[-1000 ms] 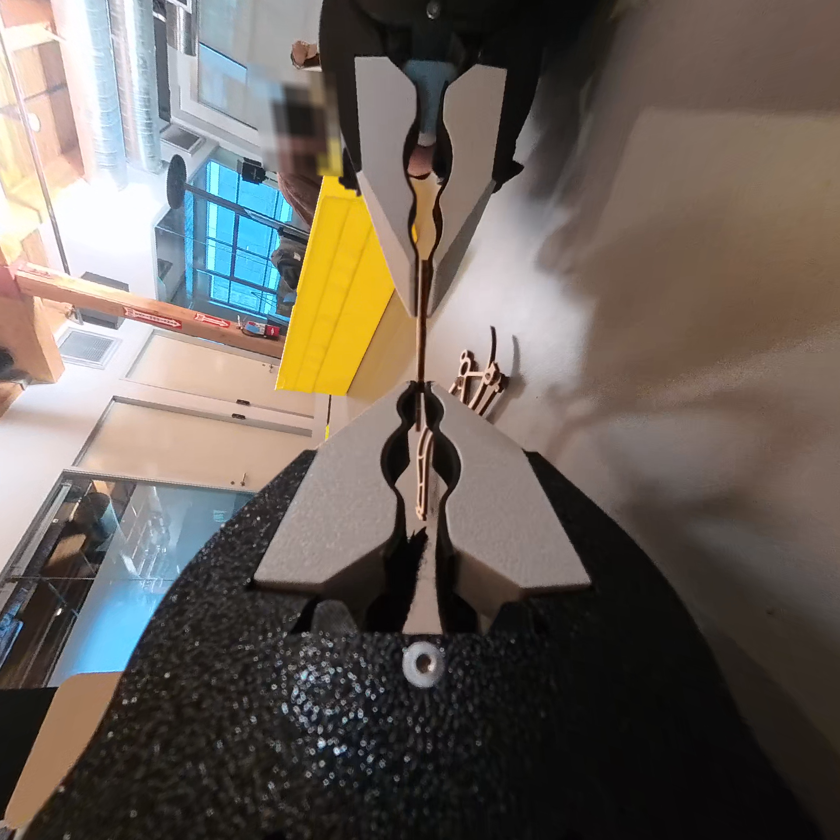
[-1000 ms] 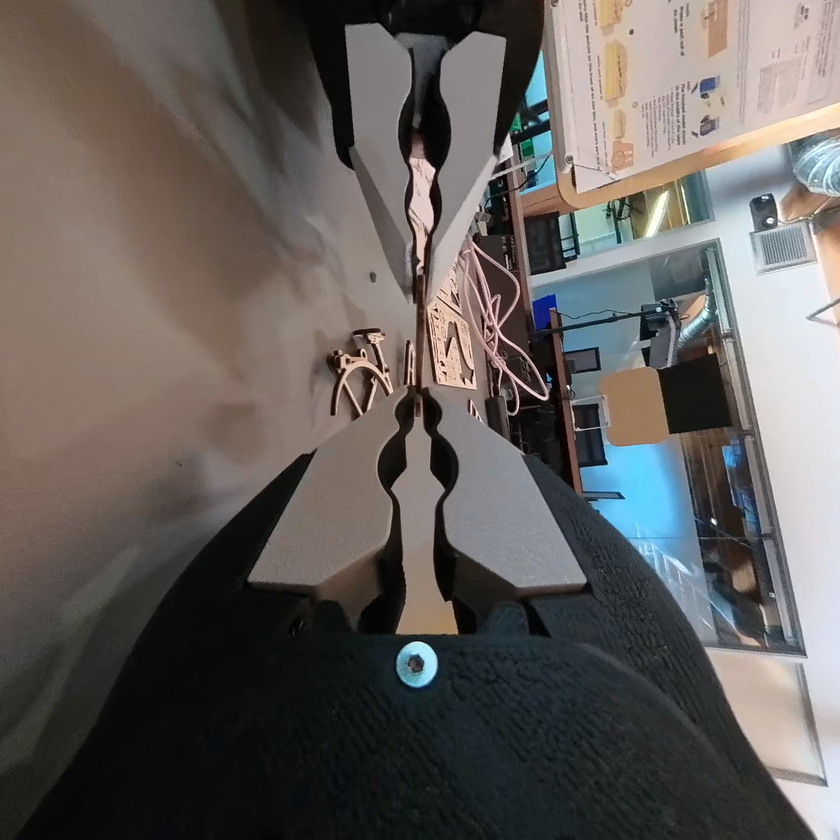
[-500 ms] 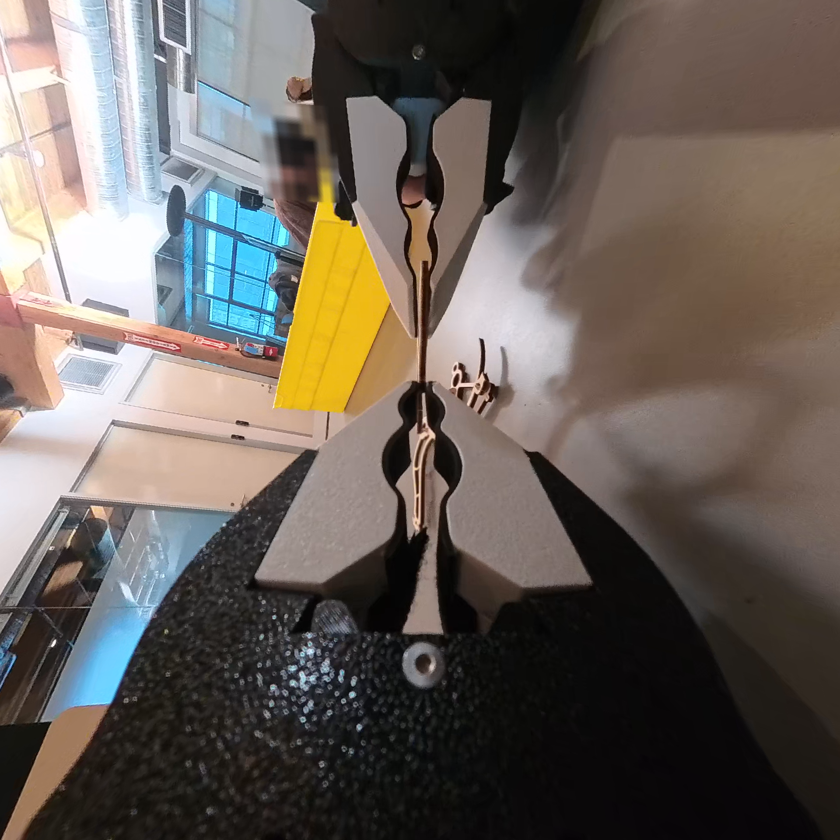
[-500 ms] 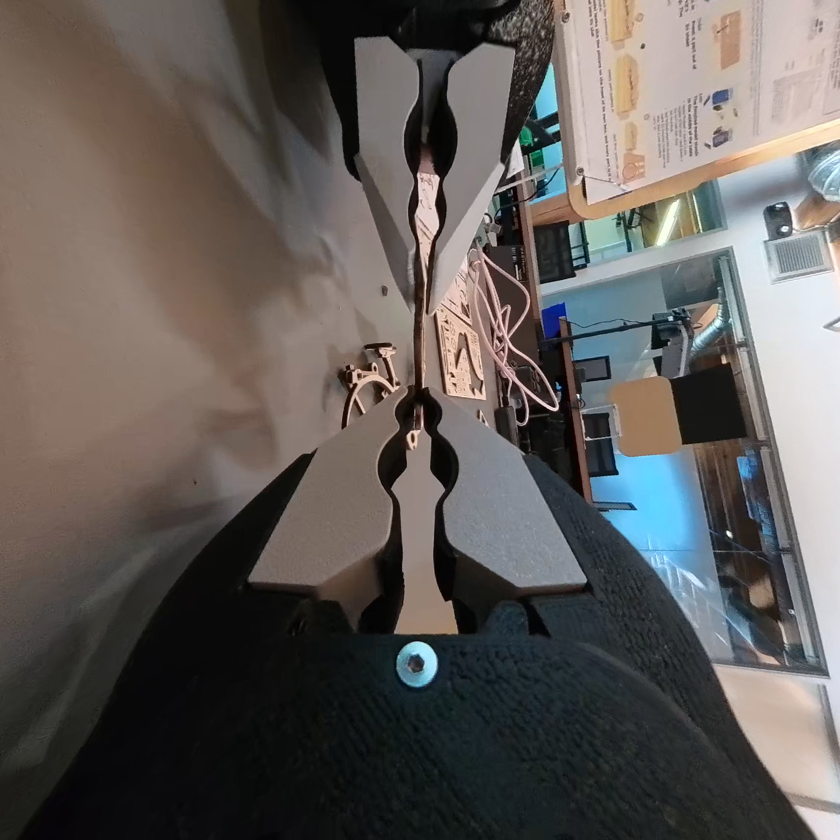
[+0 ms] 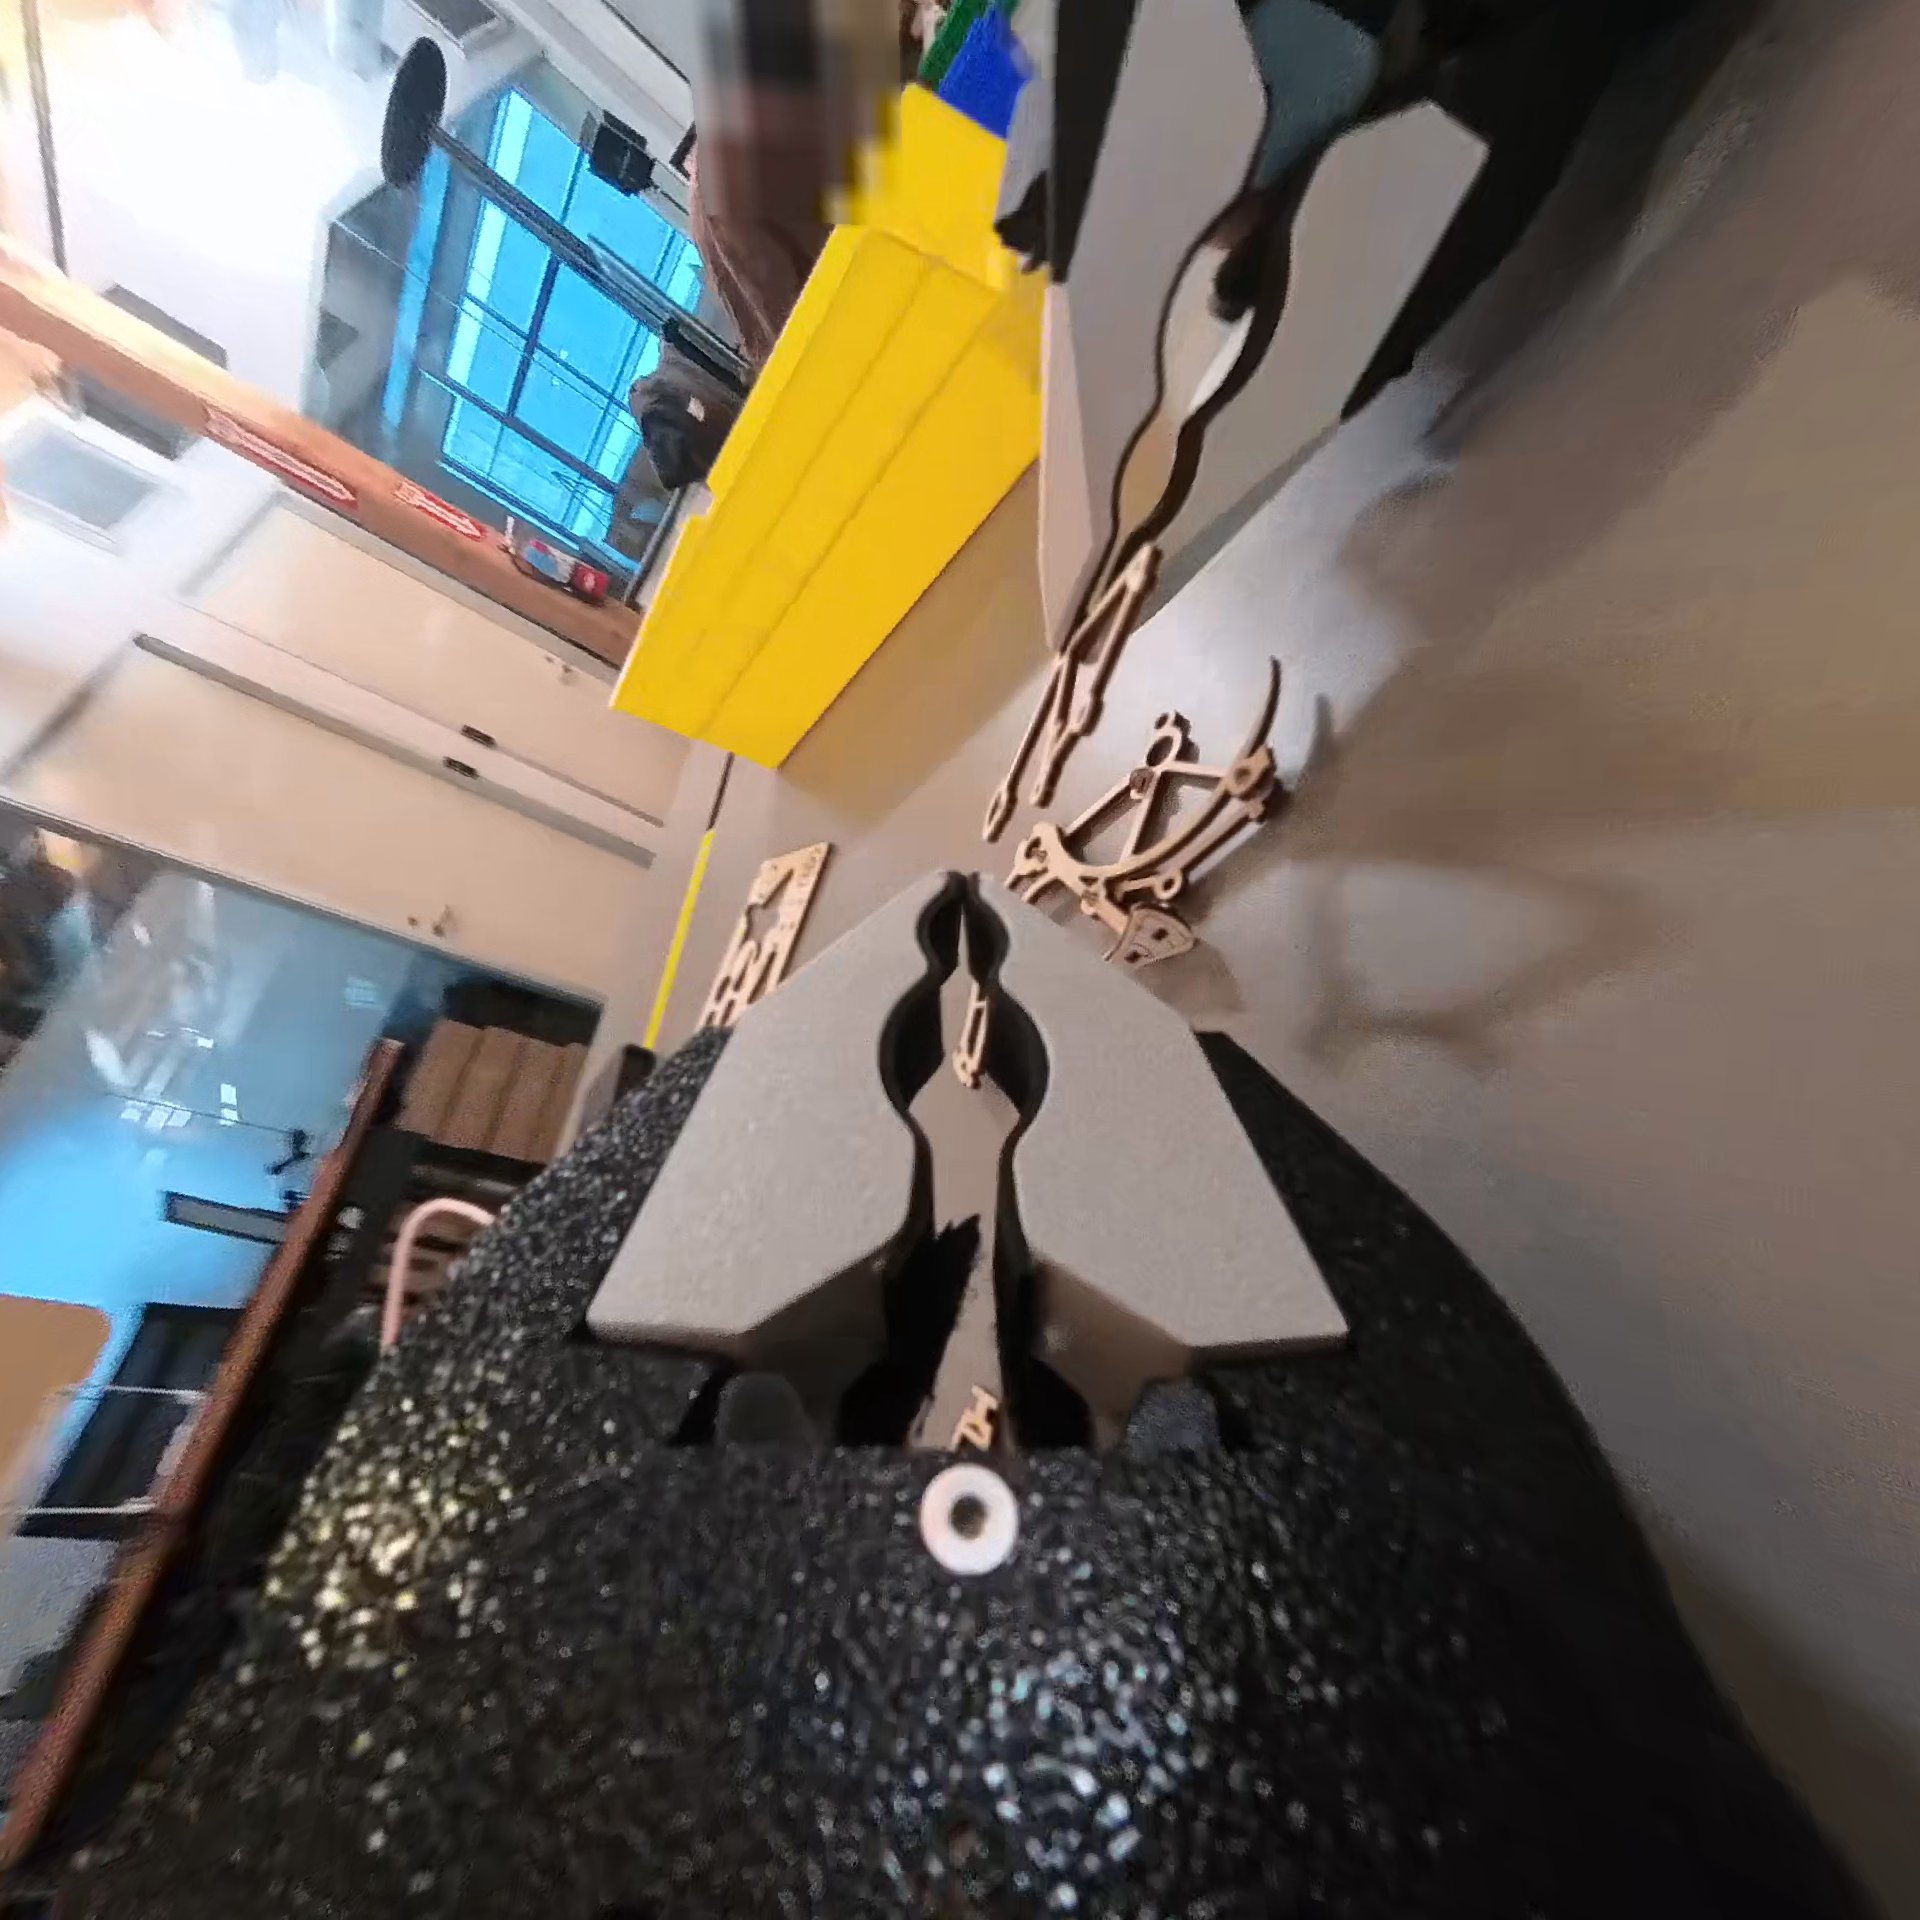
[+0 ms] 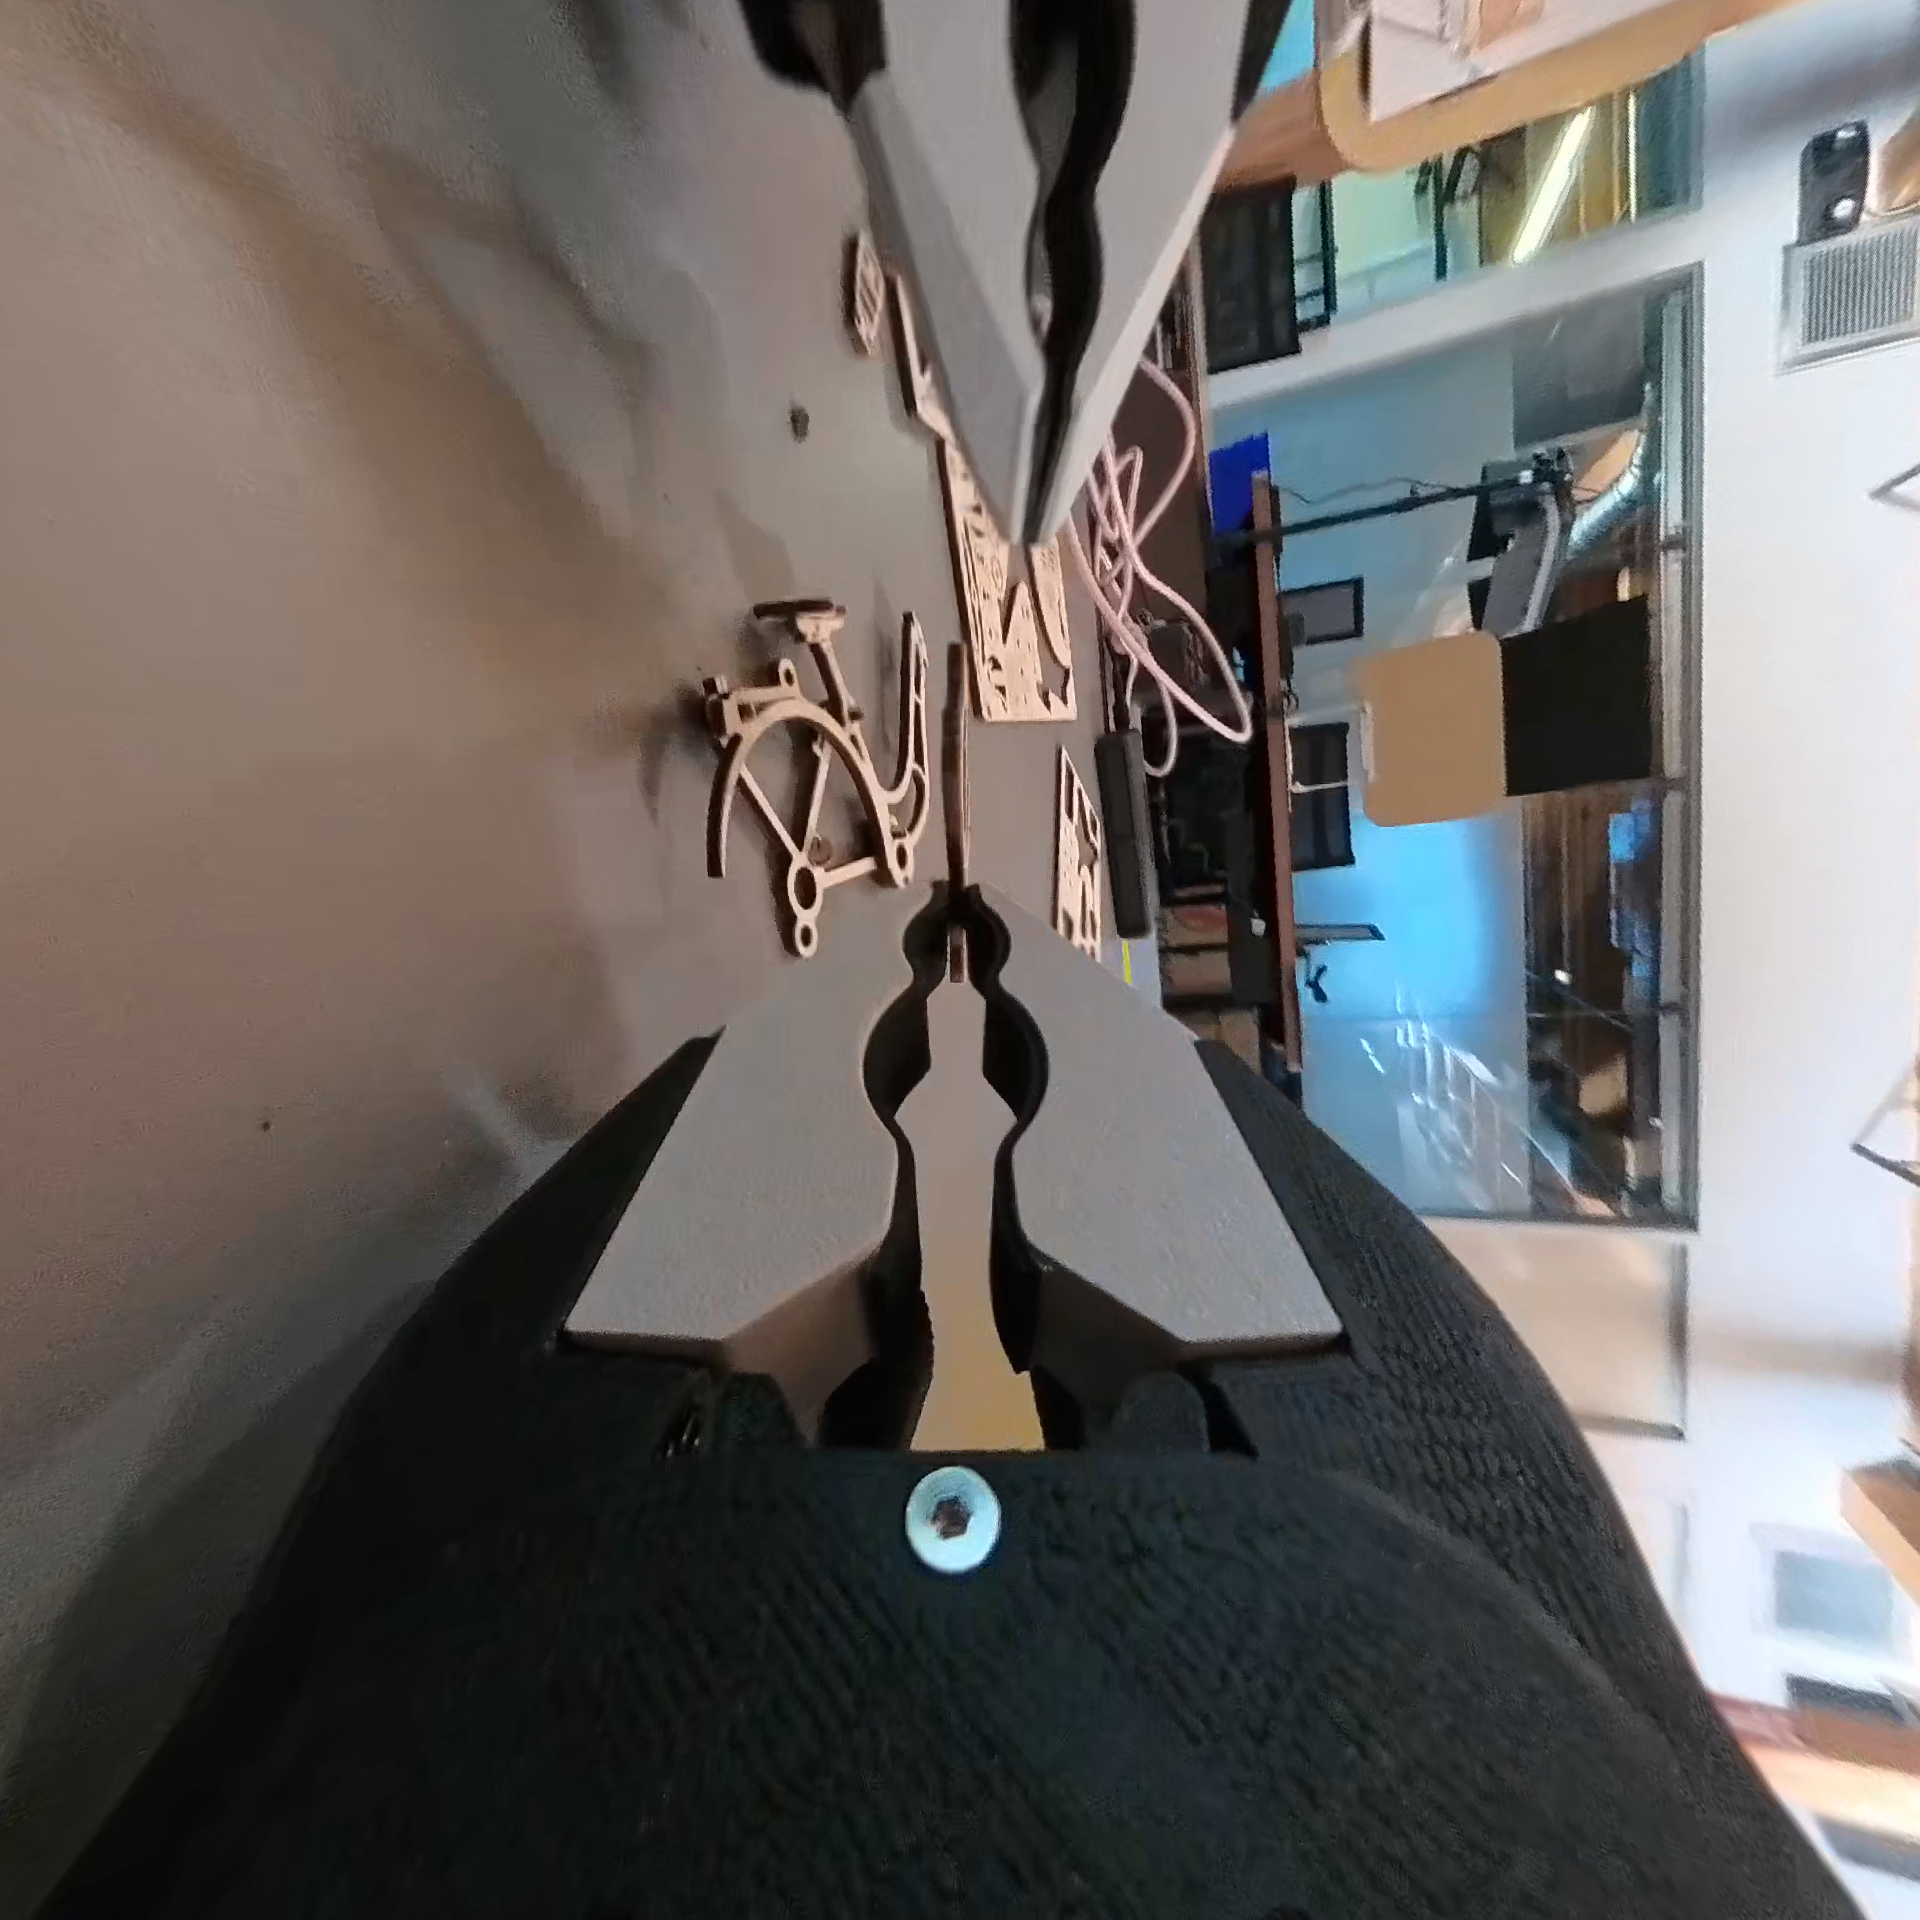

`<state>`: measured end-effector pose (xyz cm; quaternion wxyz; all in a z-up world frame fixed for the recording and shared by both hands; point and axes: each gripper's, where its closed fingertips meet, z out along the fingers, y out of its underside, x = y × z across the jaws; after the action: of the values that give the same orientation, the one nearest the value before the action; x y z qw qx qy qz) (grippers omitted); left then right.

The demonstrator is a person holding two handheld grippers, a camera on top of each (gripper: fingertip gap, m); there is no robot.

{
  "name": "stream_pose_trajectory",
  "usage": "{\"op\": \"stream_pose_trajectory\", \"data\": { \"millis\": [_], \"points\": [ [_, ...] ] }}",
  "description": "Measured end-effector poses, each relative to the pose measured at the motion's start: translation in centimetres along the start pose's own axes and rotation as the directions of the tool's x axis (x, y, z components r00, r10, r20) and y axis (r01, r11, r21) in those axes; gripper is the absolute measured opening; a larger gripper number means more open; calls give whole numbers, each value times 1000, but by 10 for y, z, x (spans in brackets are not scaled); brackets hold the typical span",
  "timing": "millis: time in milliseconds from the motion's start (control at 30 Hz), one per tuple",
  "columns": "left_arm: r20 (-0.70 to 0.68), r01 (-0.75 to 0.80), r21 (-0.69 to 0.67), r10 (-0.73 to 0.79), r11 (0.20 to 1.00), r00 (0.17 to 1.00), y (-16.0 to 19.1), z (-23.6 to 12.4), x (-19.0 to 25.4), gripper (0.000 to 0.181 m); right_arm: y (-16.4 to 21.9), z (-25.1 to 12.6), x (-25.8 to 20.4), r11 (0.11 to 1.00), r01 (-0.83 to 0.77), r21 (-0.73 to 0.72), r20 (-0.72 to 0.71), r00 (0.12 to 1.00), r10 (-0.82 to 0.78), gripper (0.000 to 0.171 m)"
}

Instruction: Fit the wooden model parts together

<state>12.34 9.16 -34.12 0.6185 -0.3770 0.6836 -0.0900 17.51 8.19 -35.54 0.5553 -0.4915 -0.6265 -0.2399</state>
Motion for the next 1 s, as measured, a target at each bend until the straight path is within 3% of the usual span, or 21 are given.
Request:
{"op": "stream_pose_trajectory", "data": {
  "millis": [133,467,1000],
  "points": [
    [-15,94,-5,-94,996,995,7,-2,-5,0,4,3,-1,997,44,-59,-8,999,-44,0],
    [-71,47,-32,-49,998,996,9,4,7,0,8,12,-3,979,128,-161,-1,991,-130,0],
    [-139,46,-40,-51,998,989,7,6,19,0,8,18,-13,954,236,-186,32,972,-234,0]
  ]
}}
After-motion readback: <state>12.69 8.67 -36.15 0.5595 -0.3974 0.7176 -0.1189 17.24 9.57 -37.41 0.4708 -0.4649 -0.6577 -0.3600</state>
